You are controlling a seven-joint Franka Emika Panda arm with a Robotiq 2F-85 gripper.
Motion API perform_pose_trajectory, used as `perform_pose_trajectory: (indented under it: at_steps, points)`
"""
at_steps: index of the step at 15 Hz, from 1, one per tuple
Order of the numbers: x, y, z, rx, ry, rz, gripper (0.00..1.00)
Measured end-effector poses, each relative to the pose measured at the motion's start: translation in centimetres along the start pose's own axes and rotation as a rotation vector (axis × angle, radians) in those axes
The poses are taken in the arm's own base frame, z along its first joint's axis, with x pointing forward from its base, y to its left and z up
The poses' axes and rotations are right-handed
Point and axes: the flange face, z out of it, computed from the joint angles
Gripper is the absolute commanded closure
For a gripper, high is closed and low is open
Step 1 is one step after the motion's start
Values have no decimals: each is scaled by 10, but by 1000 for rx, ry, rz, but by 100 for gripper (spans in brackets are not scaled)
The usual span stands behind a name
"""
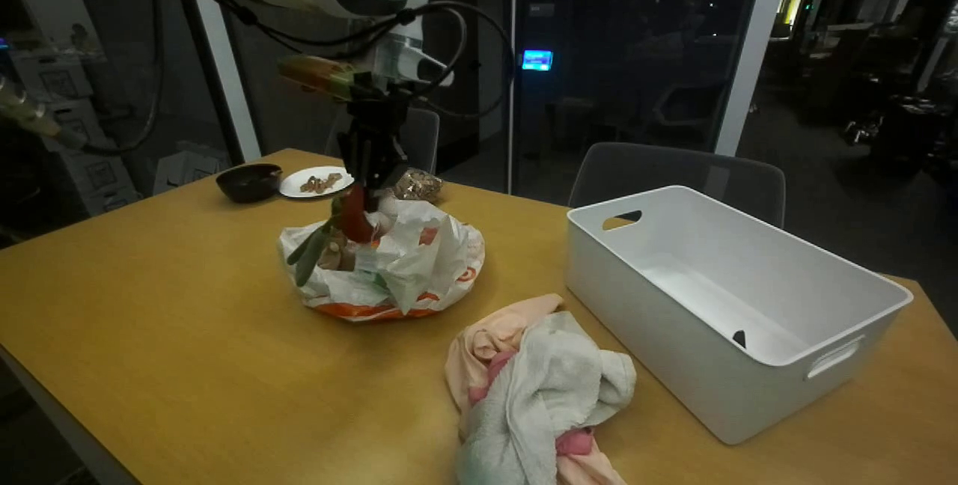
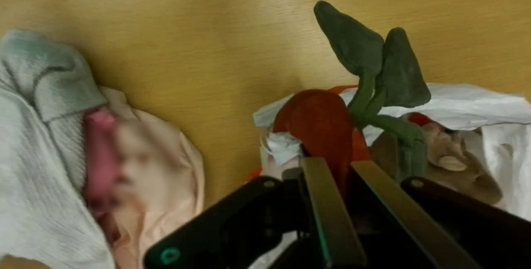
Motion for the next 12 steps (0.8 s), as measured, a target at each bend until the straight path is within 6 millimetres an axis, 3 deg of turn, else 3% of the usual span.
perform_pose_trajectory:
  at_steps: [6, 7, 9, 12]
  points:
    - [8, 76, 40, -67, -41, 227, 86]
    - [11, 84, 48, -79, -44, 254, 64]
    - [18, 96, 62, -91, -37, 286, 60]
    - [27, 99, 66, -106, 21, 282, 39]
